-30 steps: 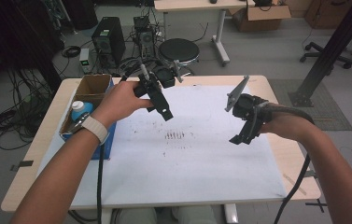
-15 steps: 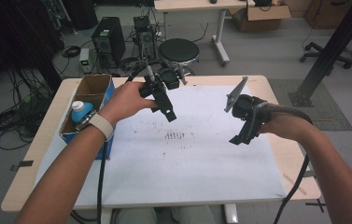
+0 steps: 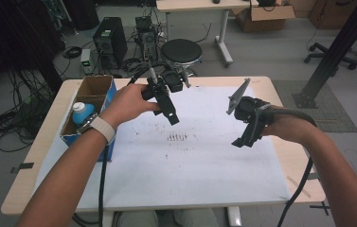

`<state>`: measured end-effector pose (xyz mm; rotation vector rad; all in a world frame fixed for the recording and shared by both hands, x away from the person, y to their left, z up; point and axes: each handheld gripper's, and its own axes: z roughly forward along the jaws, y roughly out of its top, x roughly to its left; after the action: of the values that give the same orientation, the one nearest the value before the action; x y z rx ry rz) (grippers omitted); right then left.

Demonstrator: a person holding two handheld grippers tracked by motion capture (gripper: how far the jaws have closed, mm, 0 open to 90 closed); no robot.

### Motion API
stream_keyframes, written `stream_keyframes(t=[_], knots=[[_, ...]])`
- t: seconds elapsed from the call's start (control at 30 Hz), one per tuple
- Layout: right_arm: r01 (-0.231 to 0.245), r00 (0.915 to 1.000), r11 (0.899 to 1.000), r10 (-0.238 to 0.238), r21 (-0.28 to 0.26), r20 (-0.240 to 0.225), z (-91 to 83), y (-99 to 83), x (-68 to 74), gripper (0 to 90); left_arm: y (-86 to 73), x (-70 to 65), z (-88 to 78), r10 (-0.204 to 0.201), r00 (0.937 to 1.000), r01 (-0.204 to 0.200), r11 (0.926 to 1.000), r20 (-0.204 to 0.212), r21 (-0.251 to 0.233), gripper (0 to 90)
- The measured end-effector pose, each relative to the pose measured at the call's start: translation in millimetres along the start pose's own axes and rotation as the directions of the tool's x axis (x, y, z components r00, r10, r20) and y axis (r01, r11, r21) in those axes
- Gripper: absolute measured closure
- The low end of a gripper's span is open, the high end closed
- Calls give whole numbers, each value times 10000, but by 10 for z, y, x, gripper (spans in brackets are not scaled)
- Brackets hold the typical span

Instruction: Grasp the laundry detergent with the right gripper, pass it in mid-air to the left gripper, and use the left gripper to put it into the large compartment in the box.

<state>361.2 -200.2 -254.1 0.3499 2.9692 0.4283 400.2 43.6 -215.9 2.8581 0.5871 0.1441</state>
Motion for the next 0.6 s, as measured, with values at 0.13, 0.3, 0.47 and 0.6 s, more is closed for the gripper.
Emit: stream_keyframes(t=[0.13,0.3,0.47,0.6], knots=[[8,10000,10000,-8,0,-9,1,-4,0,63,6,-5,3,-4,10000,4,10000,-7,13,78],[-5,10000,10000,5,-33,-15,-1,-7,3,63,8,-6,2,-6,10000,6,10000,-3,30,78],[3,10000,10000,-3,-39,-14,0,-16,3,64,2,-1,4,-27,10000,27,10000,-20,54,78],[-21,10000,10000,21,-47,-12,6,-16,4,64,3,-1,2,-36,10000,36,10000,-11,49,79]])
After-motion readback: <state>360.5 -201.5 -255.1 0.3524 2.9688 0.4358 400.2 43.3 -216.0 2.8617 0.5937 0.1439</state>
